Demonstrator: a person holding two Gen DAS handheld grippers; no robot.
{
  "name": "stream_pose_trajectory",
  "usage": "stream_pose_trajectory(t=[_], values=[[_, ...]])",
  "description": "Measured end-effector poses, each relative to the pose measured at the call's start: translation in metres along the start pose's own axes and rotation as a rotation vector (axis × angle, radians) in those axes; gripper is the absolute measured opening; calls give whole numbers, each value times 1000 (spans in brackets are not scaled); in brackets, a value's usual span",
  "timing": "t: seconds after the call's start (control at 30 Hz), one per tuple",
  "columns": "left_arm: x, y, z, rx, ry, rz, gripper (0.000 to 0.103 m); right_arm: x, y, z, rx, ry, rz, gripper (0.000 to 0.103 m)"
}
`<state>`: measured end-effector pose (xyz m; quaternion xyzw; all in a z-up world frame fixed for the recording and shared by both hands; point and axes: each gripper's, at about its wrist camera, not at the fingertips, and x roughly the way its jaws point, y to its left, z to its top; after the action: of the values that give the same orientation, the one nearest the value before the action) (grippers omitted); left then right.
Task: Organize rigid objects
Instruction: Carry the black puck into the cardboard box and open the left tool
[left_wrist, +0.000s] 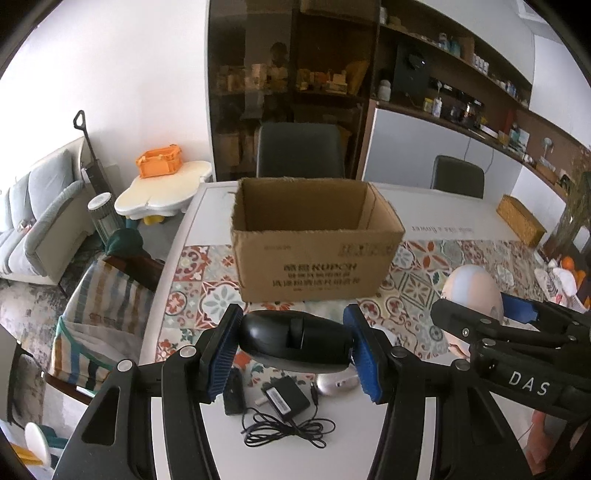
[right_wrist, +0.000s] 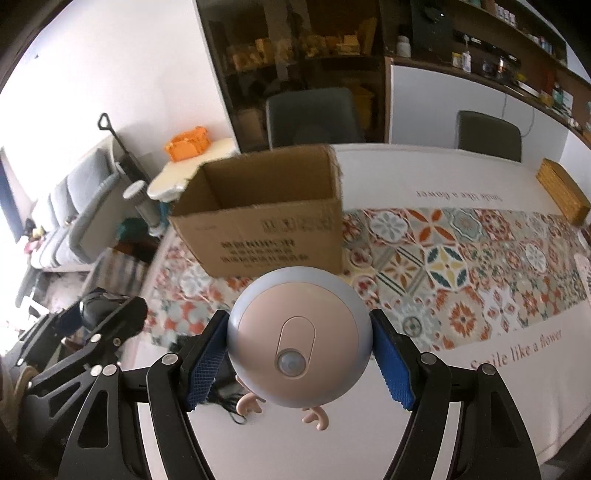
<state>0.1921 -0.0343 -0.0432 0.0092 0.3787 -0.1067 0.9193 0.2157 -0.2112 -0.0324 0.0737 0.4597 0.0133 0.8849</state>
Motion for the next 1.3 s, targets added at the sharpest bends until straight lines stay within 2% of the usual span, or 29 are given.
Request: stream_pose_trajectory(t=[0.27, 0.67, 1.07, 1.3], values=[[2, 15, 22, -7, -30, -3, 56, 2, 11, 23, -13, -38, -2, 74], [24, 20, 80, 9, -48, -34, 56, 22, 10, 74, 16, -40, 41, 74], [56, 18, 131, 35, -8, -16, 56, 46, 9, 128, -4, -20, 52, 74], [92, 24, 148, 20, 83, -35, 56, 75, 5, 153, 12, 40, 42, 74]])
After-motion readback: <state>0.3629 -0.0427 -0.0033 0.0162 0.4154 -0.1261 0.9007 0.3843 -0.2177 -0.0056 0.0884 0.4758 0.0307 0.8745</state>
